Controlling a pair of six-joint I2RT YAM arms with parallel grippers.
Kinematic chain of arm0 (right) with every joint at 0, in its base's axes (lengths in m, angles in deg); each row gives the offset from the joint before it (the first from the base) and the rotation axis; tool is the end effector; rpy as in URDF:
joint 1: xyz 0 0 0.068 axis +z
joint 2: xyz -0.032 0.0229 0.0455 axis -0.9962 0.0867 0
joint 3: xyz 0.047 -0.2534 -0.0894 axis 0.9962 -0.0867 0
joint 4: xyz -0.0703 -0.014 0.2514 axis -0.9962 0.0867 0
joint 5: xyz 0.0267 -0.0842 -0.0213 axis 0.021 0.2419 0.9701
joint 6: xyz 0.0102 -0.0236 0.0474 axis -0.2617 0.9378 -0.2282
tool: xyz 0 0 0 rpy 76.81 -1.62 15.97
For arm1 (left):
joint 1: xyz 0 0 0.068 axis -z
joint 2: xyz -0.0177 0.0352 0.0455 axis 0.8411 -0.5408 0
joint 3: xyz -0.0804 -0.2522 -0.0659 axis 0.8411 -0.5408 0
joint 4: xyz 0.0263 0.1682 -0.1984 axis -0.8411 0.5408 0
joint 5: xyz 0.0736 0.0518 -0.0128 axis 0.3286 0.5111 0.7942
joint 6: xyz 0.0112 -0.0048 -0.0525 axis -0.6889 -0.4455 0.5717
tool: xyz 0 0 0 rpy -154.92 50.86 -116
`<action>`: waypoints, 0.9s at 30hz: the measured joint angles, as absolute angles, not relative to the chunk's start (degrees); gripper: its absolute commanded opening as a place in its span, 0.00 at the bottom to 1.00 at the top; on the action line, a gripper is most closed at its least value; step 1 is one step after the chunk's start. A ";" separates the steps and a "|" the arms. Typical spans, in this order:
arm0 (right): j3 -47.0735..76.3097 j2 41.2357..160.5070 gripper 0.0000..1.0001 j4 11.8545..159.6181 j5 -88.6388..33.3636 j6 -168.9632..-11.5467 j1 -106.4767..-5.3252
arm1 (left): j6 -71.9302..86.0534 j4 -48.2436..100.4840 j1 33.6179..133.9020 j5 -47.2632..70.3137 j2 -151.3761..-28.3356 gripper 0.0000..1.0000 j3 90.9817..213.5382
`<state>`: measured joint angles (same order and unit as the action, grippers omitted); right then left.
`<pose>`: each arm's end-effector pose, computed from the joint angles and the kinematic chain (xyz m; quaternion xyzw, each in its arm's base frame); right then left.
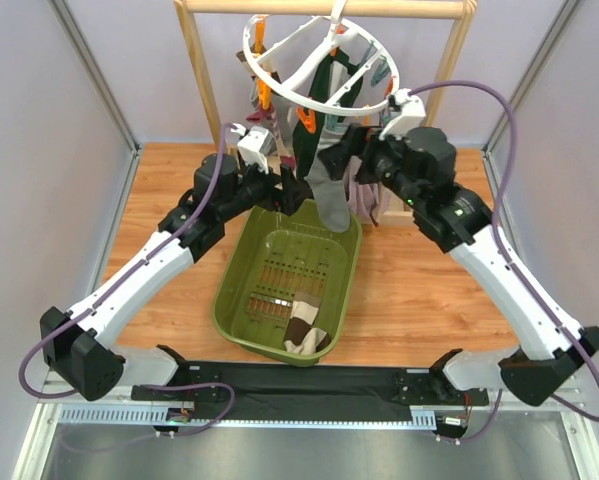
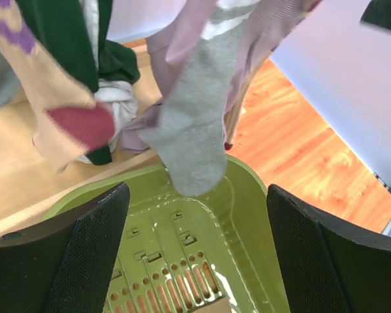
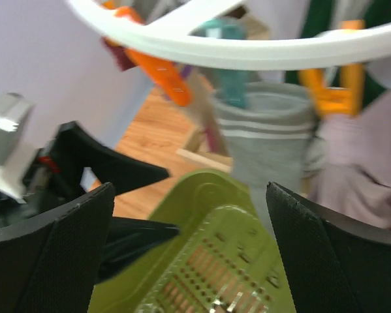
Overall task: Clip the socks to the hanger
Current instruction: Rotate the hanger at the clothesline, then open the clamp at the hanger.
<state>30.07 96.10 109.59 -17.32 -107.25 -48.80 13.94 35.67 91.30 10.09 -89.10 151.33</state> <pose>0.2326 0.1683 0.4720 -0.0676 0.7612 0.3070 0.5673 0.2498 -0.1758 0.3929 0.1575 0.7537 -0.3392 0.5405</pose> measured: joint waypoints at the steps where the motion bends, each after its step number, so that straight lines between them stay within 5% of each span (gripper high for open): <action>1: 29.18 94.62 1.00 110.27 -17.52 -106.66 -50.44 | 13.90 35.71 91.30 9.39 -88.93 0.92 151.33; 8: 30.71 90.55 0.90 112.10 -24.20 -102.05 -56.10 | 15.34 34.11 88.96 3.73 -87.88 0.90 153.43; 15: 35.03 92.08 0.90 111.93 -32.18 -101.33 -56.23 | 28.26 16.69 77.64 -8.53 -95.42 0.88 158.13; 23: 35.03 92.43 0.90 110.59 -35.77 -101.55 -56.25 | 37.74 3.27 77.60 -19.22 -104.60 0.86 160.64; 27: 35.03 92.59 0.89 109.87 -36.68 -101.85 -56.25 | 42.29 -3.22 77.60 -21.32 -105.39 0.74 160.82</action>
